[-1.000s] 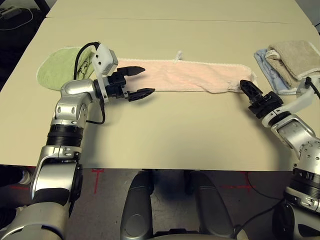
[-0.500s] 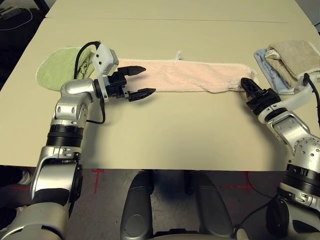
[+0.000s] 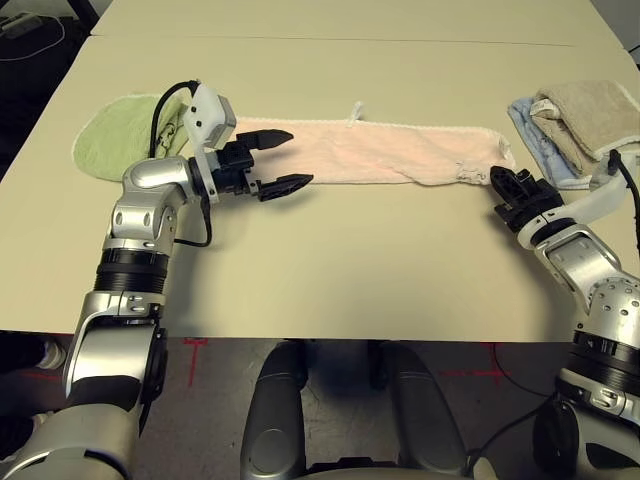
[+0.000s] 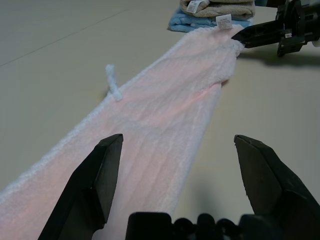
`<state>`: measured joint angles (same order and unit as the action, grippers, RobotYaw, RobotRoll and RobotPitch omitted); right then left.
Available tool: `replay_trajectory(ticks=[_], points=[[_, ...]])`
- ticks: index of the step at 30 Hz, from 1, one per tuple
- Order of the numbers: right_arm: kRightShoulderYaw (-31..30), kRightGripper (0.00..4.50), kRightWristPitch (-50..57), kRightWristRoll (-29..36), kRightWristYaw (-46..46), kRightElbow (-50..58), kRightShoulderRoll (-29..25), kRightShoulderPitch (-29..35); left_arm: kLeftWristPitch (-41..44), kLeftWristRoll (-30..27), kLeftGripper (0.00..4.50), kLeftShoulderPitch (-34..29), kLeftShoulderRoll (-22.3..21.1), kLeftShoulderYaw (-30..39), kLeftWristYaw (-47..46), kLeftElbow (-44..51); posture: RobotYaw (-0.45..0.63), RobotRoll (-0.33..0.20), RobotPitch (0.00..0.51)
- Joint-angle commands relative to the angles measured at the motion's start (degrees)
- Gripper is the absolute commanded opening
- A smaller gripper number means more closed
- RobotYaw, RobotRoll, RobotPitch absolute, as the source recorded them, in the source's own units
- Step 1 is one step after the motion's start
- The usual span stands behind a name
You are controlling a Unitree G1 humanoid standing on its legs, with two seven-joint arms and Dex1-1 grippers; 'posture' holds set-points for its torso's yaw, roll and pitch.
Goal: Fold the towel and set it aside.
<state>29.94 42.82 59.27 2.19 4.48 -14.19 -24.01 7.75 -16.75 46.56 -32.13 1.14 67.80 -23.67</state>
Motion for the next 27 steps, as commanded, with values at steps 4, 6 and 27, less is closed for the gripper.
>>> replay_trajectory(ticks=[4,6,27], points=[[-0.97,0.04,-1.47,-1.64,-1.39,-0.32,-1.41,-1.24,-0.14,-0.05,4.50,0.66,0.17,-0.11,-0.15,-0.72,0.03,0.000,0.293],[-1.60,0.04,-2.05,-2.33,-1.86,-0.65,-1.52,-2.86,-0.16,-0.03,4.50,0.61,0.05,-0.04,-0.27,-0.72,0.03,0.000,0.291],[-18.53,0.04,0.81,-11.00,-16.59,3.23,-6.15,-9.34,-0.69,0.16,4.50,-0.80,0.22,-0.09,-2.24,0.30,0.05,0.000,0.272]])
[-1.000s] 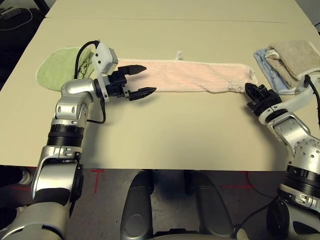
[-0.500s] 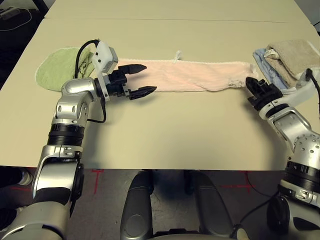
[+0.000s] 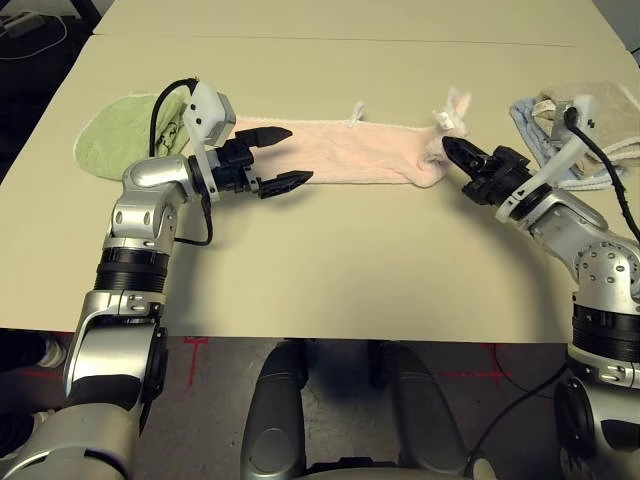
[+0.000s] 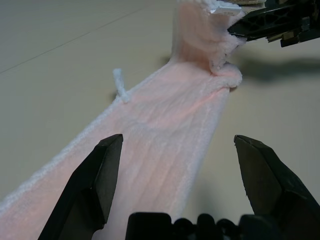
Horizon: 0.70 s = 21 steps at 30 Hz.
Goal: Fold the towel and set it aside.
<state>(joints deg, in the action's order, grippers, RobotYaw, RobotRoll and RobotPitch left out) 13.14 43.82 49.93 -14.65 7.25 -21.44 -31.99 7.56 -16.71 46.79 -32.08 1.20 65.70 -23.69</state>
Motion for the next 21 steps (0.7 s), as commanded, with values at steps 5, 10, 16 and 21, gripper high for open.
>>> replay_trajectory(ticks=[5,10,16,21], points=[[-4.00,0.04,-1.30,-5.27,-0.02,-0.67,3.30,-3.12,-0.52,0.12,4.50,-1.38,0.19,-0.14,-0.53,0.70,0.05,0.000,0.269],[-6.19,0.04,-0.78,-6.99,-1.92,-0.14,4.53,-4.81,-0.36,0.04,4.50,-1.60,0.09,-0.21,-0.69,1.07,0.05,0.000,0.264],[-8.54,0.04,1.17,-7.88,-6.41,1.53,2.07,-5.21,-0.25,0.02,4.50,-1.73,-0.06,-0.22,-0.61,1.28,0.05,0.000,0.261],[-11.39,0.04,1.88,-10.10,-9.27,2.40,-0.29,-5.33,-0.27,0.04,4.50,-2.19,-0.12,-0.33,-0.43,1.46,0.05,0.000,0.261]])
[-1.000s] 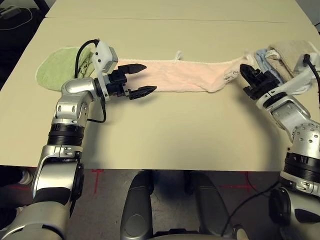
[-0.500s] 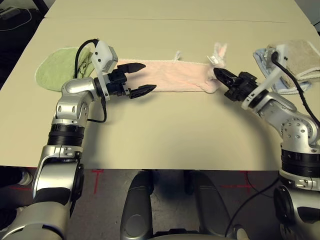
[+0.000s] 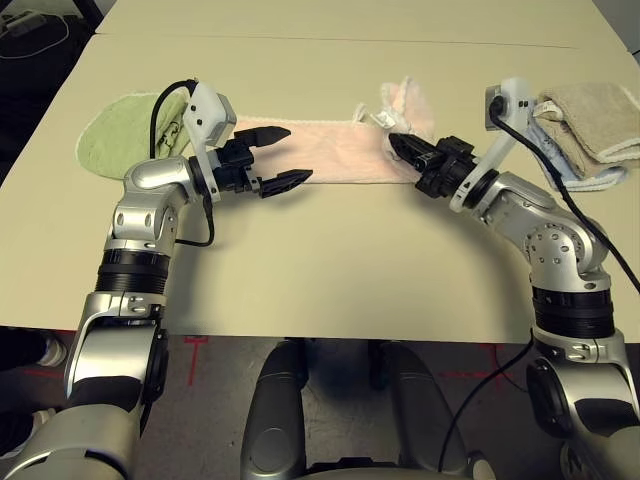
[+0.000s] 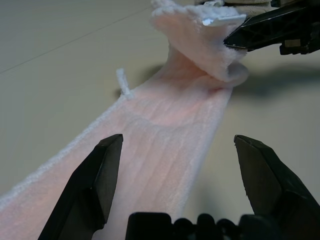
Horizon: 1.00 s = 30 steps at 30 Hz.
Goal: Fold the towel and set it aside.
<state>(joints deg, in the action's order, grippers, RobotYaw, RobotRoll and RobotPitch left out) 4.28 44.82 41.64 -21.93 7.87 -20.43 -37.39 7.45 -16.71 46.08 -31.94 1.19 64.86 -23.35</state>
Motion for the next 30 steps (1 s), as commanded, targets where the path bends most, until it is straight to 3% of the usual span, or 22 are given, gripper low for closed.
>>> replay_trajectory(ticks=[1,9,17,21,30], points=[[-3.32,0.04,1.01,-2.48,-2.49,1.85,-1.69,0.00,-0.15,0.06,4.50,-1.48,-0.22,-0.37,0.39,1.14,0.05,0.000,0.261],[-8.24,0.04,-0.01,-8.78,-2.62,-1.13,1.07,-2.47,-0.48,0.31,4.50,-1.02,0.02,-0.45,0.05,0.85,0.06,0.000,0.258],[-7.02,0.04,1.25,-13.54,1.85,-4.51,4.28,-3.72,0.31,0.09,4.50,-1.94,-0.31,-0.30,-0.42,2.43,0.07,0.000,0.260],[-5.76,1.08,1.61,-13.50,2.54,-4.93,5.37,-4.19,0.61,0.09,4.50,-2.08,-0.34,-0.35,-0.59,2.59,0.06,0.000,0.262],[-7.34,4.46,3.86,-12.81,-5.08,-2.28,1.82,-4.83,0.24,0.41,4.50,-1.32,-0.06,-0.65,-0.38,1.42,0.05,0.000,0.260]])
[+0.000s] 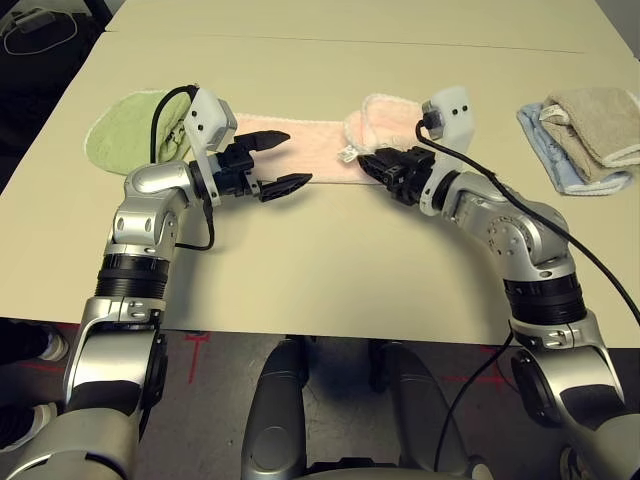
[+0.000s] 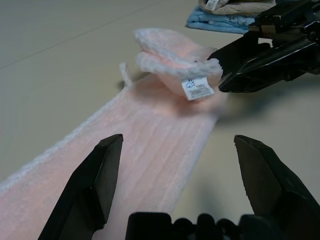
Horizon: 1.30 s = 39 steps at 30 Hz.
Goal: Fold the towel and set it aside.
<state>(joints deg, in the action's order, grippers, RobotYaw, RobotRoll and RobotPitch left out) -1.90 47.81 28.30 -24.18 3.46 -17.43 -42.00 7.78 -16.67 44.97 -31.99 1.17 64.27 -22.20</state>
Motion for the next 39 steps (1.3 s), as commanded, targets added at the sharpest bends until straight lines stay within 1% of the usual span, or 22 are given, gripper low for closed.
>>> replay_trajectory(ticks=[1,8,12,18,24,26,28,33,35,37,39], points=[[-1.33,4.49,0.92,0.43,-3.55,2.27,-1.48,-0.32,-0.14,0.40,4.50,-0.15,0.05,-0.68,0.22,0.18,0.05,0.000,0.260],[-3.49,4.49,0.97,0.46,-9.36,3.03,-2.98,-1.24,-0.27,0.54,4.50,0.13,0.25,-0.85,0.27,-0.19,0.05,0.000,0.260],[-3.90,4.49,0.70,-0.37,-10.03,1.99,-2.17,-2.30,-0.27,0.59,4.50,0.23,0.27,-0.86,0.24,-0.31,0.05,0.000,0.259],[-6.33,4.49,-0.30,-2.13,-11.56,-1.01,-0.37,-3.88,-0.22,0.71,4.50,0.34,0.37,-0.95,0.15,-0.33,0.05,0.000,0.261],[-7.11,4.49,-0.61,-3.16,-13.46,-1.29,-1.01,-3.41,-0.07,0.73,4.50,0.55,0.27,-0.75,-0.01,-0.26,0.05,0.000,0.258],[-5.08,4.49,-4.37,-3.27,-13.89,-1.05,-1.01,-2.66,-0.07,0.73,4.50,0.79,0.26,-0.64,-0.10,-0.41,0.05,0.000,0.258],[-3.07,4.49,-10.08,-4.43,-14.60,-1.49,-2.16,-1.26,-0.13,0.75,4.50,1.00,0.28,-0.56,-0.22,-0.62,0.05,0.000,0.257],[3.21,4.49,-19.89,-3.38,-19.43,-4.65,-6.22,1.73,-0.58,1.06,4.50,1.42,0.26,-0.58,-0.36,-1.75,0.04,0.000,0.260],[4.62,4.49,-22.85,-3.33,-21.34,-6.26,-7.44,2.22,-0.64,1.23,4.50,1.57,0.20,-0.57,-0.51,-2.18,0.04,0.000,0.260],[5.89,4.49,-26.53,-3.86,-23.47,-8.64,-8.93,2.79,0.36,1.69,4.50,1.75,0.09,-0.27,-2.10,-2.22,0.04,0.000,0.258],[7.40,4.49,-30.14,-4.15,-25.45,-11.57,-10.35,3.23,0.60,3.32,4.50,1.97,0.17,0.04,-6.00,-2.35,0.05,0.000,0.258]])
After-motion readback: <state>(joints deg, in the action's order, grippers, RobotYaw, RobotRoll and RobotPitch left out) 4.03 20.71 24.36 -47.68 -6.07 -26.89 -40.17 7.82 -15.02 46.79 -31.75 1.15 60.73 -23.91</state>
